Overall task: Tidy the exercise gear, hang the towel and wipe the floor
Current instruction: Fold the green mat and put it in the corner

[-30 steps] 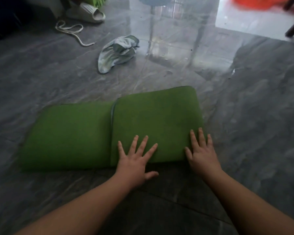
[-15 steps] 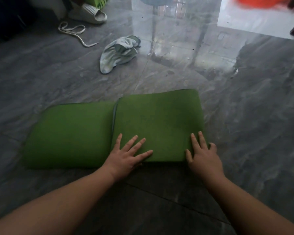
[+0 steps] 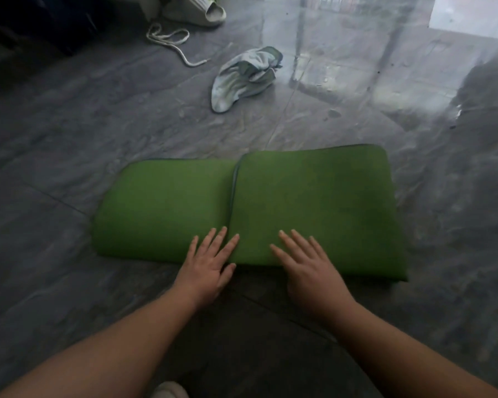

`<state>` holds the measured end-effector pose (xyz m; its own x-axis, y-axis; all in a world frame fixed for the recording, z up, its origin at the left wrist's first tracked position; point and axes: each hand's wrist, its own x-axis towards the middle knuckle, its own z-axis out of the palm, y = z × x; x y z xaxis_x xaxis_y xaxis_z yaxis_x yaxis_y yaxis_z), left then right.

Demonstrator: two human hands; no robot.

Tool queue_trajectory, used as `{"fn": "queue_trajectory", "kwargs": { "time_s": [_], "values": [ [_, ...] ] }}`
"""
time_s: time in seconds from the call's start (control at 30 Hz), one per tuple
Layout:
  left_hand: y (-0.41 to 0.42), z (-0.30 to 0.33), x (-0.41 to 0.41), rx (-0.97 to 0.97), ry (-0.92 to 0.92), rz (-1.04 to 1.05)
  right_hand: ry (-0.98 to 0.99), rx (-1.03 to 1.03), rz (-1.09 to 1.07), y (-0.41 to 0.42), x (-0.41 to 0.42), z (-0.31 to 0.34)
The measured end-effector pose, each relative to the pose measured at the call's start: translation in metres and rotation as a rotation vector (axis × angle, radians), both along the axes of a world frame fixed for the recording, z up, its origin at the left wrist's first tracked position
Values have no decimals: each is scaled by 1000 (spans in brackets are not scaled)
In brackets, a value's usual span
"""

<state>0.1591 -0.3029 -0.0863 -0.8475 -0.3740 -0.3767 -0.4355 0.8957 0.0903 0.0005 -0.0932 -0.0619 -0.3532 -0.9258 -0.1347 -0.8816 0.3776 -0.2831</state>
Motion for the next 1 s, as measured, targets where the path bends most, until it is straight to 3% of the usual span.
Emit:
{"fn": "queue_trajectory", "kwargs": {
  "time_s": [0.1,0.2,0.53,0.73,0.87,1.0],
  "values": [
    [-24,-3,25,-4,16,92,-47,125,53,-31,26,-12],
    [-36,-5,30,-16,-39,57,3,256,-3,-49,36,-17],
    [-27,6,19,6,-79,55,99,302,9,-65,23,-8],
    [-14,40,-5,91,-28,144,105,48,-80,-52,11,11],
    [7,69,-28,332,279,258,126,-200,-167,-34,-7,38],
    [44,106,-56,610,503,176,73,-366,-258,-9,-28,62]
  ]
}}
